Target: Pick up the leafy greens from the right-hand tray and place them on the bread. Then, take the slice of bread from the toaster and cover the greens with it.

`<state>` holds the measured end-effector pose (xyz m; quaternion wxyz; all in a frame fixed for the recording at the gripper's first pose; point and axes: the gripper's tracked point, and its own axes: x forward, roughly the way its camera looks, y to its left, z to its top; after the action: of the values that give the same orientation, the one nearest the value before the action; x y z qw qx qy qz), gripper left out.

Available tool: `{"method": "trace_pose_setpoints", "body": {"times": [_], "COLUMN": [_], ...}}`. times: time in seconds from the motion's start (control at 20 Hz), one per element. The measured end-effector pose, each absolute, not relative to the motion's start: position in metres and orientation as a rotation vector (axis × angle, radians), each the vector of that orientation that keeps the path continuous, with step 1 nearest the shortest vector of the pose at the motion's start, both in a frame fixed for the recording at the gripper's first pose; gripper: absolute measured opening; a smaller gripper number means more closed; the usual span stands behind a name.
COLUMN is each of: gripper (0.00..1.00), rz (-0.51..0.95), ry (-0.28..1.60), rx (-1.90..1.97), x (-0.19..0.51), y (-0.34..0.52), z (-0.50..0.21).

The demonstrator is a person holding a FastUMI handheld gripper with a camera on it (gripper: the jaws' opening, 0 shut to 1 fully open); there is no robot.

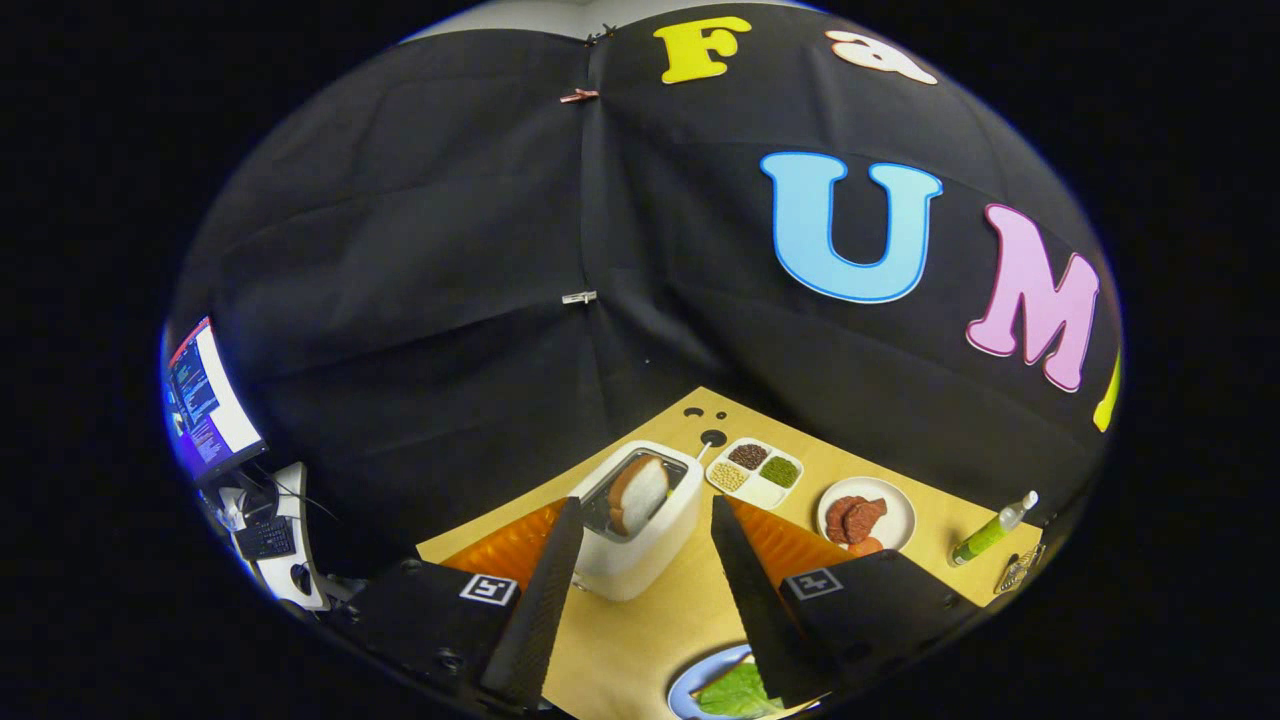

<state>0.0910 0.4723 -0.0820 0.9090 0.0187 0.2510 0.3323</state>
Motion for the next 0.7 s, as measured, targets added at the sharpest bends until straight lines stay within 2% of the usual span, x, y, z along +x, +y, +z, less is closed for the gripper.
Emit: {"method": "trace_pose_setpoints", "body": {"times": [0.4, 0.7], "gripper": [0.8, 0.79], "rz": [0.628, 0.565], "ry": [0.653, 0.729], "rx": [-0.026, -0.083], "x": [0.134, 0.157], "y": [0.548, 0.573], "z": [-0.151, -0.196]}}
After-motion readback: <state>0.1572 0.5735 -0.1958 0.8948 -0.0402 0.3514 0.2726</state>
